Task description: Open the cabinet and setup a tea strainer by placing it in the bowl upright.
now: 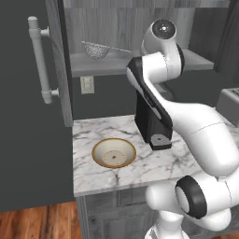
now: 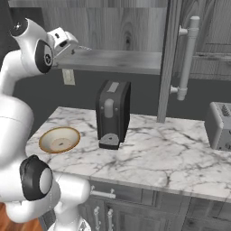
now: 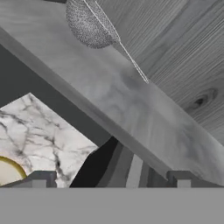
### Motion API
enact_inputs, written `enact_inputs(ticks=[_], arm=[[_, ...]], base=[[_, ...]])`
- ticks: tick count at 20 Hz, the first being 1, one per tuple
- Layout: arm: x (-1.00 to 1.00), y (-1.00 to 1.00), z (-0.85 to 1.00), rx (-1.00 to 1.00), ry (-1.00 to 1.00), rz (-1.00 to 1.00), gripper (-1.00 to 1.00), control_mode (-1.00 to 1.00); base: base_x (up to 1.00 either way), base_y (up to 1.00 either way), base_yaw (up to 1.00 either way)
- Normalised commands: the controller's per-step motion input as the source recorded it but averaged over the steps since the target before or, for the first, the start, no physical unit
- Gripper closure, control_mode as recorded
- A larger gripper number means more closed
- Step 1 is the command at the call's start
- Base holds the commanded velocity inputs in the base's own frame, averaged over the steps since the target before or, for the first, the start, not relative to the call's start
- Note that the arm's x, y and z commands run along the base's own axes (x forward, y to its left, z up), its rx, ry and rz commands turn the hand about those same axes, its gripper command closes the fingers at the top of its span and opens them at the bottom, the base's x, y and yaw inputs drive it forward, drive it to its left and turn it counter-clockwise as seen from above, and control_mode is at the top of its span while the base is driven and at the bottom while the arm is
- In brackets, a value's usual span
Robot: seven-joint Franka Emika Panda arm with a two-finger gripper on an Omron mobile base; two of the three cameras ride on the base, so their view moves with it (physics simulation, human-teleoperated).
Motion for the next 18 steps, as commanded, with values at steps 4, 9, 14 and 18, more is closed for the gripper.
enact_inputs(ticks=[4, 9, 14, 18], arm=[[0.42, 0.0, 0.0, -0.03, -0.27, -0.02, -1.0, -1.0], [0.25, 0.04, 0.0, -0.03, -0.31, 0.0, -1.0, -1.0], [0.37, 0.03, 0.0, -0.01, -0.11, 0.0, -1.0, -1.0], [0.34, 0.0, 0.13, 0.0, 0.05, 0.0, -1.0, -1.0]], base=[[0.0, 0.0, 0.0], [0.0, 0.0, 0.0], [0.0, 0.0, 0.0], [0.0, 0.0, 0.0]])
